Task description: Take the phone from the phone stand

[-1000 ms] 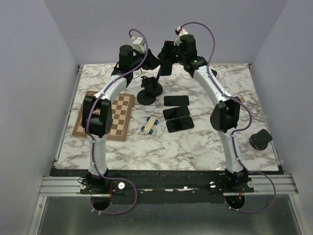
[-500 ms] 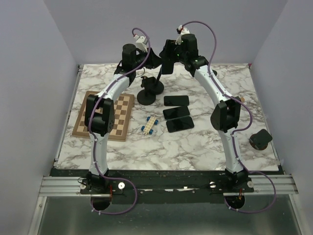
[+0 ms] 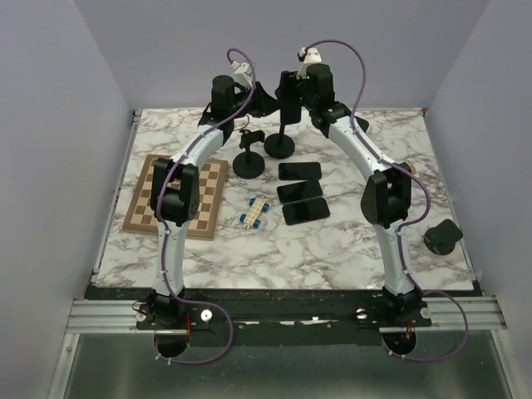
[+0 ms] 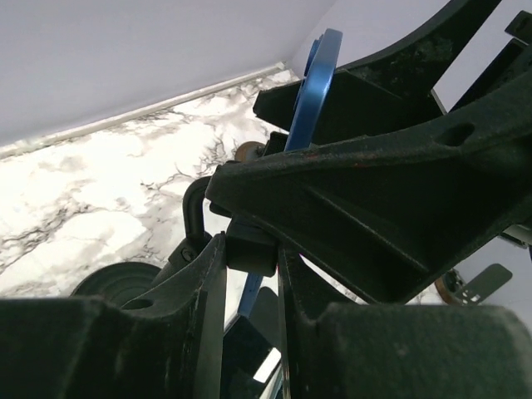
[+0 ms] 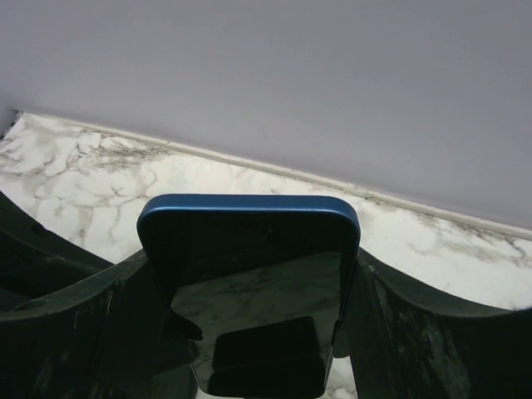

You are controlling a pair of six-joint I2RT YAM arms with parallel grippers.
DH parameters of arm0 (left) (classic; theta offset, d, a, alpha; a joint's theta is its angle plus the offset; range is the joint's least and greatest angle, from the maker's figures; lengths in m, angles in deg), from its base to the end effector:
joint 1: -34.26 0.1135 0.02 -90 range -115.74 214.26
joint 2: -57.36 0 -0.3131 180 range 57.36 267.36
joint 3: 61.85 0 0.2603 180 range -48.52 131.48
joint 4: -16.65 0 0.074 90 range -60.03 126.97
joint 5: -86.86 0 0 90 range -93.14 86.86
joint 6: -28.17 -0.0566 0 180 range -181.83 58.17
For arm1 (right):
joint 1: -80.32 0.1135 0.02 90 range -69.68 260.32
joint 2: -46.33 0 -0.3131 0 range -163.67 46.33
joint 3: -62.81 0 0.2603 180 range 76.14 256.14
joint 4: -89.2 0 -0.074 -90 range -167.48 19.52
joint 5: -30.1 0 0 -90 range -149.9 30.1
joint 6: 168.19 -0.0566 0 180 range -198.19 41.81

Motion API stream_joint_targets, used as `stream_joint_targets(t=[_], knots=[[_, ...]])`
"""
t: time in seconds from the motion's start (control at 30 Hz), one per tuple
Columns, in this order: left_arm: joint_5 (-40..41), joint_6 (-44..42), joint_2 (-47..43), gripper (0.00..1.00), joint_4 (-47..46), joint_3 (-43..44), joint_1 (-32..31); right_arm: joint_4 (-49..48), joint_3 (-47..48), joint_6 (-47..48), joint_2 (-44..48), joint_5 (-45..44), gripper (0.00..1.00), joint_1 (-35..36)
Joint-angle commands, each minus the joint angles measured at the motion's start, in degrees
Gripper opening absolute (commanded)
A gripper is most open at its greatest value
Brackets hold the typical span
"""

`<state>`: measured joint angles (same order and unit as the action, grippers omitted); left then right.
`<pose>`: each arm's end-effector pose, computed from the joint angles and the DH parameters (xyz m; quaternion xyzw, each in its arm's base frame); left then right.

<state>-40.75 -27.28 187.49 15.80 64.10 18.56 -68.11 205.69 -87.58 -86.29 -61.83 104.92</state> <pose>0.5683 -0.1956 0.3270 0.1055 0.7155 -0.4881 0.4886 0.5606 0.2546 0.3622 -0.0927 0.7739 0.1705 0.6028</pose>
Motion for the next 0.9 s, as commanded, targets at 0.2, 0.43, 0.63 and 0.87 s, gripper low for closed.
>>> stream_joint_targets(t=[0.2, 0.43, 0.63, 0.87], knots=[[-5.58, 3.26, 2.68, 0.00, -1.36, 6.08, 3.19, -11.47, -4.58, 10.92, 4.21, 8.96, 0.01, -0.45], [-8.14, 1.74, 2.45, 0.00, 0.10, 5.86, 4.18, -2.39, 0.67, 14.60, 2.05, 20.42, 0.01, -1.11], [-8.14, -0.53, 4.84, 0.00, 7.83, 10.91, 4.78, 0.46, 2.26, 11.34, 1.97, 32.25, 0.01, -2.65], [-2.47, -1.73, 4.75, 0.00, 11.92, 10.95, 5.24, 0.30, 3.41, 5.14, 1.11, 38.93, 0.01, -3.71]])
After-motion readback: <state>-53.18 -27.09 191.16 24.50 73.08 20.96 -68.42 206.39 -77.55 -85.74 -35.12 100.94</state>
